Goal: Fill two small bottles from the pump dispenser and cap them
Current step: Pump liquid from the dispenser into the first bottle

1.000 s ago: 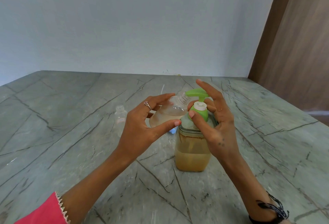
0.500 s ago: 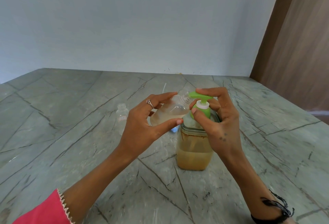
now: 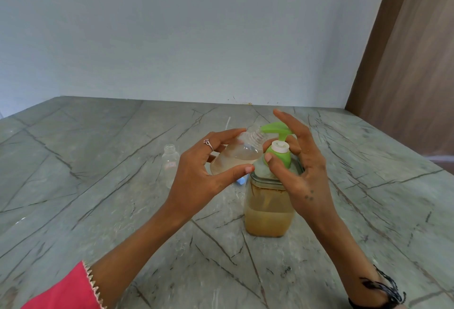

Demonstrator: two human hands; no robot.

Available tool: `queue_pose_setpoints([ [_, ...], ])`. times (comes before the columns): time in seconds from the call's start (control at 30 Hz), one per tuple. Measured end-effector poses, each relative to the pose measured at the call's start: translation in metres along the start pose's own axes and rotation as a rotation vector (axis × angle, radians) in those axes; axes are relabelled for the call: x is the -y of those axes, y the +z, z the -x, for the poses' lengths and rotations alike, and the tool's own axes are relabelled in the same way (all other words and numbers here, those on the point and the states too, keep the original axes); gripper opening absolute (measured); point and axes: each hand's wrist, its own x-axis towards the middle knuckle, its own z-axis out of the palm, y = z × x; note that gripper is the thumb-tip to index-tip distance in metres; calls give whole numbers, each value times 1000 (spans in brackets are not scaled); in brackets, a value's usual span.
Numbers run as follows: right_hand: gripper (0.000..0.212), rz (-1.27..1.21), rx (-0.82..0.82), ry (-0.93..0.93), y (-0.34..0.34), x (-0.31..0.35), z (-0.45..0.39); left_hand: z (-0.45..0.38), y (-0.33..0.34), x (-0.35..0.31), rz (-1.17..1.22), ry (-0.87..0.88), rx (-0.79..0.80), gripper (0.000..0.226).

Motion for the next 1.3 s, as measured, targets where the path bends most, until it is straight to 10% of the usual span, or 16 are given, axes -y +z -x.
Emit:
queue_pose_setpoints([
  [1.3,30,-44,-48,69,2,4,-6,1,0,3,-29,22,-7,58],
])
